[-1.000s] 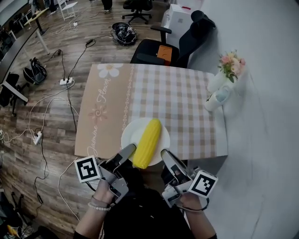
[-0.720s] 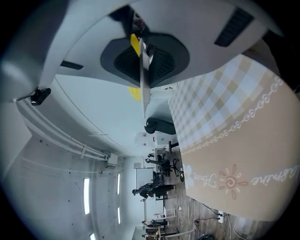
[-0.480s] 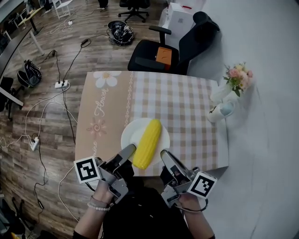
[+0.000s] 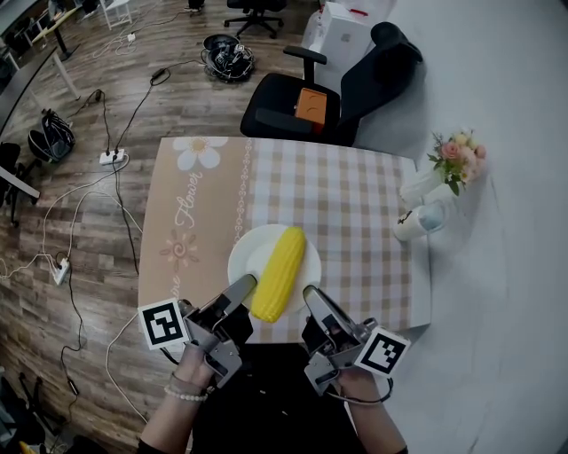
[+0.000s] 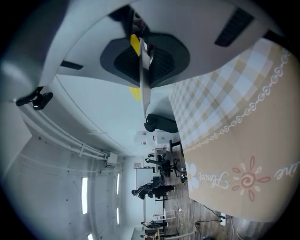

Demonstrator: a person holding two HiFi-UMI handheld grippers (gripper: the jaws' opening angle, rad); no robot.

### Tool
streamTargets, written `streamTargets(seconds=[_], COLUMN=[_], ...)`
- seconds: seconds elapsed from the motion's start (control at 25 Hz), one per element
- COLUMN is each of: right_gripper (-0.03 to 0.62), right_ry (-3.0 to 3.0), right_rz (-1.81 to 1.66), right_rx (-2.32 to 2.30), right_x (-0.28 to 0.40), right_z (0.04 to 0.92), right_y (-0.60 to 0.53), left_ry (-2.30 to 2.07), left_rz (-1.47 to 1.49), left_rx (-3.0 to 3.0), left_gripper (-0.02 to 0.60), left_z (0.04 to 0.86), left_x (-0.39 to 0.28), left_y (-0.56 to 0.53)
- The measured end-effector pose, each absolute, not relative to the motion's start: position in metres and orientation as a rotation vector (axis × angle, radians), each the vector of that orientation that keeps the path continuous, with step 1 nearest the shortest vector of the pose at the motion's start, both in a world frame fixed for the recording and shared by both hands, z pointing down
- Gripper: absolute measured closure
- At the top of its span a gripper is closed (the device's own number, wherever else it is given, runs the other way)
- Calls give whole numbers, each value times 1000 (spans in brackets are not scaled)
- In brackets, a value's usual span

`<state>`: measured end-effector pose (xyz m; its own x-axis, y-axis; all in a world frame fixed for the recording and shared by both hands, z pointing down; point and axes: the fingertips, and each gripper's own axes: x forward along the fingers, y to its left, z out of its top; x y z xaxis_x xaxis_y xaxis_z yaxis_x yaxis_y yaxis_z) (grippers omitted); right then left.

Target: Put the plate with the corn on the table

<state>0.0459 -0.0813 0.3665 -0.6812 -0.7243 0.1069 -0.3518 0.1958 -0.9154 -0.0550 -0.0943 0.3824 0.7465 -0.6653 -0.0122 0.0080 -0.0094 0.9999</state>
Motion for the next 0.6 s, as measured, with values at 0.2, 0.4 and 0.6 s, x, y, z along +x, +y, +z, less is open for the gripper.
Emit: streamTargets(seconds=[0.2, 0.4, 0.6], right_gripper=[520, 520, 526], right_ry=[2186, 2206, 2167], right_rz=[-1494, -1538, -1582], right_rx=[-985, -939, -932], right_x=[47, 46, 54], right_z=[366, 369, 377], right_y=[-92, -99, -104], left_ry=[-584, -604, -637], left_rz=[-616, -641, -635], left_rx=[1496, 1498, 1500], left_gripper=[549, 549, 549], left_z=[384, 381, 385], left_x=[-53, -44, -38], left_y=[-100, -99, -101])
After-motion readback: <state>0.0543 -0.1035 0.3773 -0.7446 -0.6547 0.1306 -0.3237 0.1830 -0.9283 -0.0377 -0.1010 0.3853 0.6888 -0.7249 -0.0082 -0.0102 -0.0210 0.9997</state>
